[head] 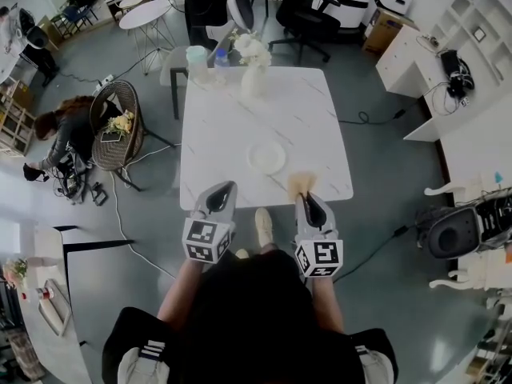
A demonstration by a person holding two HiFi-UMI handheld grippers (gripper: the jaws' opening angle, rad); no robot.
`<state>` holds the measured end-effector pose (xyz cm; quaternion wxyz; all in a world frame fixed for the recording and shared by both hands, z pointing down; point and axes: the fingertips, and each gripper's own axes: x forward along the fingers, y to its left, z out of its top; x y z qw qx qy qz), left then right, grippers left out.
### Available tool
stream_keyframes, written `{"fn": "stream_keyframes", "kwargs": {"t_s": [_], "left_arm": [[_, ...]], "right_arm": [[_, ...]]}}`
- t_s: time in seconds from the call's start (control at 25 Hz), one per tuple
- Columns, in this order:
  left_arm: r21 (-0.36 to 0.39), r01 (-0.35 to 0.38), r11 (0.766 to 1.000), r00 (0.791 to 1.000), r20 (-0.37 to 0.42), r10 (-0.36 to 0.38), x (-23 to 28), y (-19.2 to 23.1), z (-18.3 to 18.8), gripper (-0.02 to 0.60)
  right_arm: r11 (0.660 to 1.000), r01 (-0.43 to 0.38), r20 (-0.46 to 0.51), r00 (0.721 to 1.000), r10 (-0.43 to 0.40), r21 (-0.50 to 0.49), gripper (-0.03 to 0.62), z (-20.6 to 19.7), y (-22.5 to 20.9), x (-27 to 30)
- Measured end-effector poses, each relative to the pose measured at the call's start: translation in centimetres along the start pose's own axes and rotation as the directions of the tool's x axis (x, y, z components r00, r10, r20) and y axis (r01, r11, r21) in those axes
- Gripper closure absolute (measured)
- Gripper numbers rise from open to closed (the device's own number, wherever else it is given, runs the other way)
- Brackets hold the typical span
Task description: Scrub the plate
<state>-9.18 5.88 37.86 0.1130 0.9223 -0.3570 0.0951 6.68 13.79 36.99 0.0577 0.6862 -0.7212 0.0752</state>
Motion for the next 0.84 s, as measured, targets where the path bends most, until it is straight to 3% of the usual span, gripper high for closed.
{"fn": "stream_keyframes", "kwargs": {"t_s": [0.84], "left_arm": [[-0.007, 0.0, 1.0, 1.0, -0.01, 0.0, 1.02, 0.41, -0.32, 0.575]], "right_arm": [[1.0, 0.003, 0.004, 1.0, -0.003, 0.014, 0.548, 0.16, -0.65, 0.76]]}}
